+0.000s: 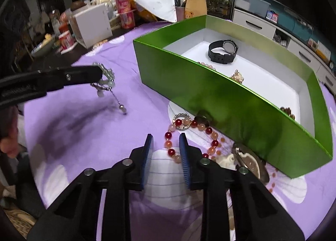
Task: Organize jewelry
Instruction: 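Grasp the red-and-white bead bracelet with the right gripper while the left gripper holds the green jade piece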
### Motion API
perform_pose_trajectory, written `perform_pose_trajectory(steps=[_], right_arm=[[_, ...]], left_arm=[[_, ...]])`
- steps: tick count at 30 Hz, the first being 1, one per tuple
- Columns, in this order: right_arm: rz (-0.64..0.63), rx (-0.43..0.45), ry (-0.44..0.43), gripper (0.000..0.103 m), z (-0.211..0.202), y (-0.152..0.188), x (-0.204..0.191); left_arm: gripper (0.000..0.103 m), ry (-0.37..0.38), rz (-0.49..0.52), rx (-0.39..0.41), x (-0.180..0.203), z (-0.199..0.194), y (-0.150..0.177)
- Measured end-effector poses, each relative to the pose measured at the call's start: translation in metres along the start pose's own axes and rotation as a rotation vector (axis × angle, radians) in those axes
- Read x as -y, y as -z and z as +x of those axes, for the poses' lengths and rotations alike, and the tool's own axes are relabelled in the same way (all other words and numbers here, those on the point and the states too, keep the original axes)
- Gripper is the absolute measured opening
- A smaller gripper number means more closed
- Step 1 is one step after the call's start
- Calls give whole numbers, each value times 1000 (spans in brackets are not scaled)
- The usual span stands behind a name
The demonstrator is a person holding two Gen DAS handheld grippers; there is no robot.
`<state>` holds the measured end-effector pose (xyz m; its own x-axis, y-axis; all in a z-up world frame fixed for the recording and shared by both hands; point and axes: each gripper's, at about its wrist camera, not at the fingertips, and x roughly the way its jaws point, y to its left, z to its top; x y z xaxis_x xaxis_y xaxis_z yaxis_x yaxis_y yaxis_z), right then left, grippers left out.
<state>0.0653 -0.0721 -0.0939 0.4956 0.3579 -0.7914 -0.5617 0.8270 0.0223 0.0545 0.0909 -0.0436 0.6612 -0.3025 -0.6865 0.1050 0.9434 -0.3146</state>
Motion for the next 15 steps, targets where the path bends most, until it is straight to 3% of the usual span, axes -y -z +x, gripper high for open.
perform_pose_trajectory(steps=[2,6,8,12,15], right_arm=[[-45,-15,36,27,4,-1,-5],[-153,-37,115,15,11,1,-16],[-184,-48,114,9,13,0,-20],[-231,-71,135,7,15,-3,-25],[-186,-58,102,7,11,-5,-19]], left_arm=[[12,4,-3,-1,-1,1,0],[12,10,-4,-4,1,3,1],[12,10,-5,-5,1,3,1],[12,9,-10,-8,1,3,1],[12,10,-9,-7,1,2,1]])
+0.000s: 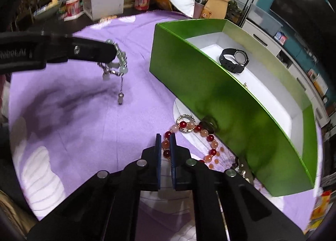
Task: Organize jewelry
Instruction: 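Grasp the red-and-white bead bracelet with the right gripper while the left gripper holds the green jade piece, then carry the green jade piece and red bead bracelet with both grippers over the green box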
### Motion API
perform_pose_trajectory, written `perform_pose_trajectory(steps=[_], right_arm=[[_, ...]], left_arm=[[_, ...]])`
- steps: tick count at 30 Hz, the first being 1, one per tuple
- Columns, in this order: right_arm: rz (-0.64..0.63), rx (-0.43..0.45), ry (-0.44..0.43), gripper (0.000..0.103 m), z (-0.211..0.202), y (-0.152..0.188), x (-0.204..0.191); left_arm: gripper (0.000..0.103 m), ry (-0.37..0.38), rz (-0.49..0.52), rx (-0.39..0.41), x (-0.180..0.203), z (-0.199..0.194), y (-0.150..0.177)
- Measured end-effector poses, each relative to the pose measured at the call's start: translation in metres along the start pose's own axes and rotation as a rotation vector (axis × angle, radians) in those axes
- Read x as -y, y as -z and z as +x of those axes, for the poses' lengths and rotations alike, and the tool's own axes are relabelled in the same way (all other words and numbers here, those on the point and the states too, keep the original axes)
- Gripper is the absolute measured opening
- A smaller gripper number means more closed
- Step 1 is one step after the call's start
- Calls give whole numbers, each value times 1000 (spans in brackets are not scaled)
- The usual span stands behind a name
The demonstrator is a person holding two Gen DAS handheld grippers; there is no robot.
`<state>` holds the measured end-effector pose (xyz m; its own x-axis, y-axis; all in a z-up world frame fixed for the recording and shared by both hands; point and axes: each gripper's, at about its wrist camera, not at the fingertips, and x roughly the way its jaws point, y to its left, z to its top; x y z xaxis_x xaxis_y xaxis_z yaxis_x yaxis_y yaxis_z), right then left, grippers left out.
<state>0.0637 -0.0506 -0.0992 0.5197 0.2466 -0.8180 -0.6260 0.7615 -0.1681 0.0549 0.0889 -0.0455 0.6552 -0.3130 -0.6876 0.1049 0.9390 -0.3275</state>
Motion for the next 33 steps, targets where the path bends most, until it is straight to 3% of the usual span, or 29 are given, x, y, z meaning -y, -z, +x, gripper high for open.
perform_pose_trajectory(steps=[4,9,14,20,33], right_arm=[[169,77,-104,7,-23,-3,26],[481,244,-349,7,-55,4,82],[610,361,-479,7,-80,12,102],[632,445,-425,7,-113,22,113],[697,539,-338,7,-148,45,146]], left_arm=[[12,3,7,9,2,-3,-1],[12,11,22,20,8,-8,-5],[12,18,47,33,18,-13,-10],[12,42,79,48,34,-19,-21],[12,74,154,76,75,-24,-52]])
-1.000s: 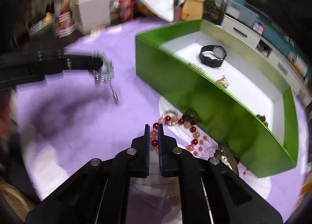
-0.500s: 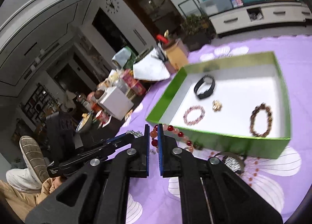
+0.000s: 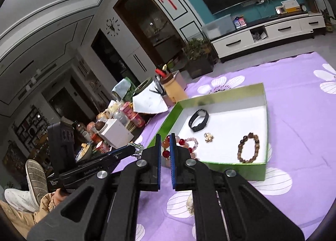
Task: Organize jewelry
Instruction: 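Carry the green jade piece and red bead bracelet with both grippers over the green box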
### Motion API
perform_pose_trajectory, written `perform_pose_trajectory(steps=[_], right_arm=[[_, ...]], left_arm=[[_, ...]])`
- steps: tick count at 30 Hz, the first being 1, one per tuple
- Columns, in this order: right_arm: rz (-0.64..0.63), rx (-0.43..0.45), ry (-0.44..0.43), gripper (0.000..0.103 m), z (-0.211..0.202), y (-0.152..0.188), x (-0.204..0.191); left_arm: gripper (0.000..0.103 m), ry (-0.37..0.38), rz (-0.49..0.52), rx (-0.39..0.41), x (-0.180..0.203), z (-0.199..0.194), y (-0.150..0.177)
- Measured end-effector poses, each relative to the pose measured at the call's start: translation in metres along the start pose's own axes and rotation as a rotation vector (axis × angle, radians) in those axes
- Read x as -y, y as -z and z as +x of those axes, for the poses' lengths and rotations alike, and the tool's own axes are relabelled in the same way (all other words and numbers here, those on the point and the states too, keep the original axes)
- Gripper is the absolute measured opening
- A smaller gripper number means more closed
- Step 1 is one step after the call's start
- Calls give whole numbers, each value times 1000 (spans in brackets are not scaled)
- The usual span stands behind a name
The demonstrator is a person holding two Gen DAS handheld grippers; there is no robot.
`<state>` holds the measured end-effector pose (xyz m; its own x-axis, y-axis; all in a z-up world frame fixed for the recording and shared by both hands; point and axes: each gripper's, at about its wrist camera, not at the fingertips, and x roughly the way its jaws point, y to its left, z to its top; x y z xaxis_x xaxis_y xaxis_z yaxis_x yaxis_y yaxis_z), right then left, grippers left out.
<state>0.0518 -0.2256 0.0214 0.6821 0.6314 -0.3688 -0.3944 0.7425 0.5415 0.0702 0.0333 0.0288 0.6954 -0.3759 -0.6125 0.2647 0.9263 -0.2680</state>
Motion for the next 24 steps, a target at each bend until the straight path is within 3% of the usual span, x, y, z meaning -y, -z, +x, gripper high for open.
perform_pose_trajectory(steps=[15,24], right_arm=[[-7,87,16,7,-22,-26,16],[3,113,34,7,-20,-42,27]], left_arm=[[12,35,77,43,44,11,-49],[12,42,72,26,52,32,-67]])
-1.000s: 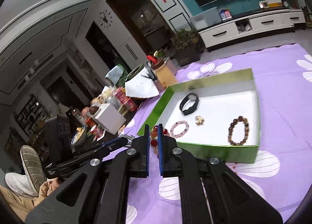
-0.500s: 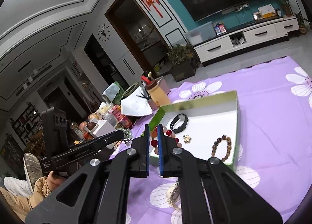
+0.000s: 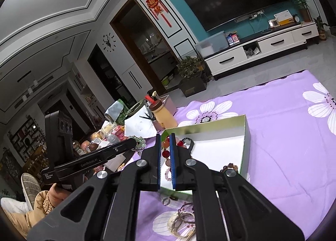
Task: Organize jewelry
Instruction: 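Carry the green jade piece and red bead bracelet with both grippers over the green box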
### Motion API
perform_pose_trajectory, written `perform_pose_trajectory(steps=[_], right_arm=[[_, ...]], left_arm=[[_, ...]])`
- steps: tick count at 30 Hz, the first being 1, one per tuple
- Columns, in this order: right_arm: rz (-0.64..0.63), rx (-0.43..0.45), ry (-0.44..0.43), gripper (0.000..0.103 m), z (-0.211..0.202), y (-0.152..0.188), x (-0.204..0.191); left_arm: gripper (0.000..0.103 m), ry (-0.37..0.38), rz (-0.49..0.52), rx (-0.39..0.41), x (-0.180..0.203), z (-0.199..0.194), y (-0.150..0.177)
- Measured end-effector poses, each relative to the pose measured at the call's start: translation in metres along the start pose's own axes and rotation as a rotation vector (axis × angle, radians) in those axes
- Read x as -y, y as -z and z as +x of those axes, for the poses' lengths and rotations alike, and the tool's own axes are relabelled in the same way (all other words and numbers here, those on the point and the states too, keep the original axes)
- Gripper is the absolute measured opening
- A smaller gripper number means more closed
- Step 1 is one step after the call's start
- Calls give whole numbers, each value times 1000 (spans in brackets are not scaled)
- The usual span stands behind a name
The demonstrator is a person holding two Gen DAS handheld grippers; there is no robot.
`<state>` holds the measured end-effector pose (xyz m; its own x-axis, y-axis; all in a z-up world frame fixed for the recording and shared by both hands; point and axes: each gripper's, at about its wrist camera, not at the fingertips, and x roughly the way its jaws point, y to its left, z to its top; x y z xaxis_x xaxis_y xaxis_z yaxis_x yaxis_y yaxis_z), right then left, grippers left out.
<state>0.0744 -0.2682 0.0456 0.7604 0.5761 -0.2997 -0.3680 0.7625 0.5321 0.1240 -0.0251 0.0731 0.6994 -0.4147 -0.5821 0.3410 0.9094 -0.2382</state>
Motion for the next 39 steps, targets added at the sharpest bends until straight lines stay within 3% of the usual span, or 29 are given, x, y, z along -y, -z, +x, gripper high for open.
perform_pose_trajectory(steps=[39], right_arm=[[60,-27,90,7,45,-15,49]], left_arm=[[12,-24,-1,-78,1,70,-18]])
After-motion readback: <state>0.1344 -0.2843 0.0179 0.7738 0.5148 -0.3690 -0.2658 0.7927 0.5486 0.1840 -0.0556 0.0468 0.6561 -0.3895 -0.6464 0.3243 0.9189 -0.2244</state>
